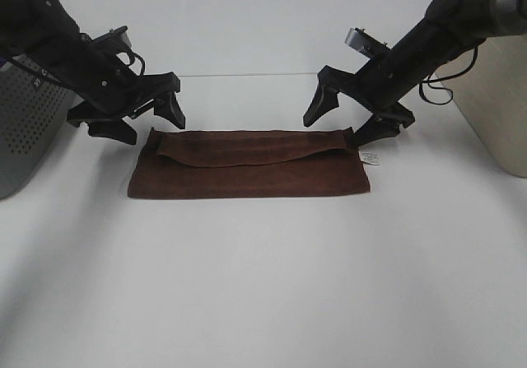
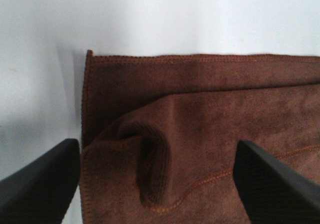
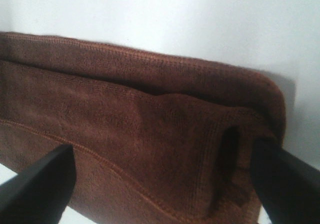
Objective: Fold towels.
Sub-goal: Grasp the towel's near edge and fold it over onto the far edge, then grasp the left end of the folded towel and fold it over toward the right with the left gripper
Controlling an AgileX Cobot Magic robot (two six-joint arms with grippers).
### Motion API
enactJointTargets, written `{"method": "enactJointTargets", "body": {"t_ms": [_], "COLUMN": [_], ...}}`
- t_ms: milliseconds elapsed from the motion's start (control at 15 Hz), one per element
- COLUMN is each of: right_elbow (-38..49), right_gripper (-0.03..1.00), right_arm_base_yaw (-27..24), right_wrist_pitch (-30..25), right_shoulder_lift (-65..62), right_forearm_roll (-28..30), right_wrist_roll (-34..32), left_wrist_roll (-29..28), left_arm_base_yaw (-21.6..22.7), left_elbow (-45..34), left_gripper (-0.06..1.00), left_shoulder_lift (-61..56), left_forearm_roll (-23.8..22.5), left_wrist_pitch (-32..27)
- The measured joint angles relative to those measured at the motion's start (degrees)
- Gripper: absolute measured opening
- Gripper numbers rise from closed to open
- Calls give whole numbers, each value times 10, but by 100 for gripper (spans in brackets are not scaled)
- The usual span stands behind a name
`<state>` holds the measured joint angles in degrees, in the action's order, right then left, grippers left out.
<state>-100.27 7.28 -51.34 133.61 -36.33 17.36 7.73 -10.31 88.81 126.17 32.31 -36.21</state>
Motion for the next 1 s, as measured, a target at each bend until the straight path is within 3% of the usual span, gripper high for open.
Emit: {"method": "enactJointTargets", "body": {"t_ms": [267,467,667,800,933,1000], "right_elbow": [-1,-1,-1,-1,-1,-1], "right_gripper": [89,89,89,89,89,89], "right_arm_base_yaw": [0,0,0,0,0,0], "right_wrist_pitch": [-67,-115,-127,-127,-127,-127], "right_shoulder_lift": [-49,-50,-50,-50,-50,-50], "right_forearm_roll": [96,143,163,166,166,167], "right_wrist_roll": [-50,-72,-75,-75,-75,-75], "left_wrist_roll": [-64,-72,-63,-13,17,12], "left_arm_base_yaw": [5,13,13,13,13,13], "left_elbow": [4,5,5,5,5,5], "left_gripper": [79,79,79,78,65,50], "left_shoulder_lift": [-15,0,33,39,45,45], "left_forearm_roll": [-79,-84,-37,24,59,57], "left_wrist_pitch": [-69,-89,-90,-88,-88,-88]}}
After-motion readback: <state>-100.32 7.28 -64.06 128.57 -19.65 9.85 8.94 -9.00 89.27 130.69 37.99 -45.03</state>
